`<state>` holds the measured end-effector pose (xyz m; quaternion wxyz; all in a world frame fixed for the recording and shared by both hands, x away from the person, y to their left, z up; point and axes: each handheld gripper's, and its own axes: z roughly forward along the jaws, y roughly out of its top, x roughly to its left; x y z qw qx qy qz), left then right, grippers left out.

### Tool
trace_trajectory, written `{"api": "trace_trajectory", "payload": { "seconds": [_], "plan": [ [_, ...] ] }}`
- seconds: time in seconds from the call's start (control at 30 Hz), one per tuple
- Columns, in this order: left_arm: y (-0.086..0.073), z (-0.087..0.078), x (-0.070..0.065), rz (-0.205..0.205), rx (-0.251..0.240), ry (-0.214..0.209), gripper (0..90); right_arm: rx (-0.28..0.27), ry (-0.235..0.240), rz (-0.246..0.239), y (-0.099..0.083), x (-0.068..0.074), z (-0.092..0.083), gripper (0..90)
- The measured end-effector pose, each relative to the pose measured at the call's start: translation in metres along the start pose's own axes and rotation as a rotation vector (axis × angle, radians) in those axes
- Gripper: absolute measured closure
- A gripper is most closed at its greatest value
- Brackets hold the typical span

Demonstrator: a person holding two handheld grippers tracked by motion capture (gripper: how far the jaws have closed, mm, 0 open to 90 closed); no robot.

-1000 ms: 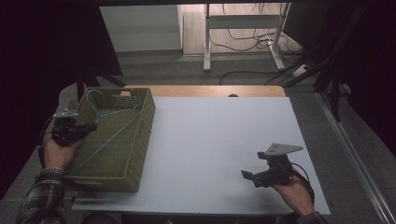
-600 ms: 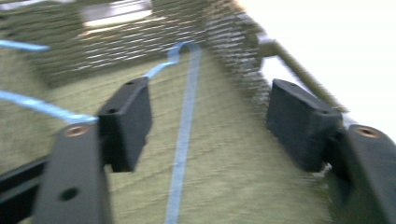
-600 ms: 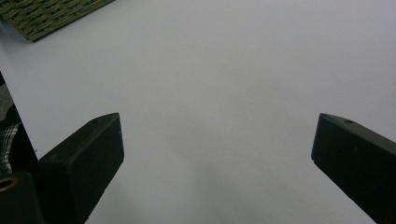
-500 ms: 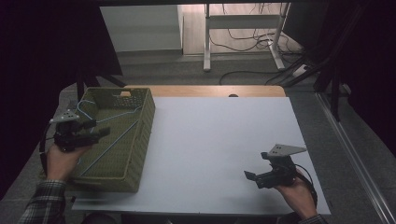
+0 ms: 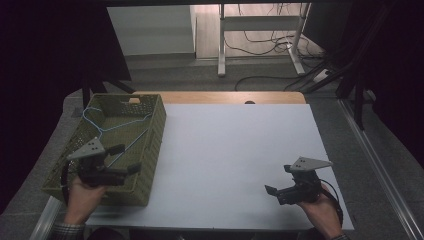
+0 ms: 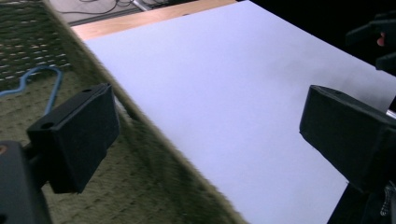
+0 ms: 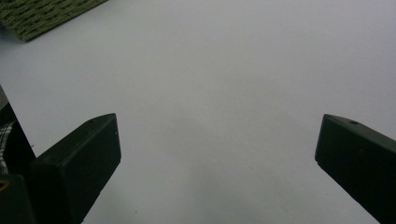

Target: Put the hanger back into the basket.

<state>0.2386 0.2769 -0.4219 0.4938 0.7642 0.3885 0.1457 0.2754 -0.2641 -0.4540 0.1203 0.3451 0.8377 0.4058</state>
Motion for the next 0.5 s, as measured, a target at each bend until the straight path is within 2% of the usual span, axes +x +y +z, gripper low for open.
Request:
{"api": "trace_trajectory", "payload": {
  "seconds": [0.1,0.13,0.17,0.2,0.23,0.4,0.5],
  "plan": [
    [-0.008,0.007,-0.010,0.022,0.018,-0.013,2.4,-0.003,-0.018,-0.001,-0.004,-0.002,-0.001,0.0],
    [-0.014,0.012,-0.015,0.033,0.031,-0.009,1.5,-0.004,-0.042,-0.001,-0.006,-0.003,-0.002,0.0],
    [-0.014,0.012,-0.015,0.033,0.031,-0.009,1.2,-0.004,-0.042,-0.001,-0.006,-0.003,-0.002,0.0],
    [-0.017,0.014,-0.017,0.039,0.043,-0.002,1.2,-0.007,-0.050,-0.001,-0.007,-0.003,-0.002,0.0],
    [-0.022,0.019,-0.021,0.055,0.072,0.024,1.0,-0.007,-0.054,-0.003,-0.009,-0.004,-0.002,0.0],
    [-0.027,0.025,-0.021,0.068,0.110,0.037,0.7,0.005,-0.062,-0.018,-0.010,-0.003,0.000,0.0],
    [-0.027,0.026,-0.021,0.072,0.110,0.036,0.6,0.012,-0.067,-0.033,-0.010,-0.002,0.002,0.0]
  ]
}}
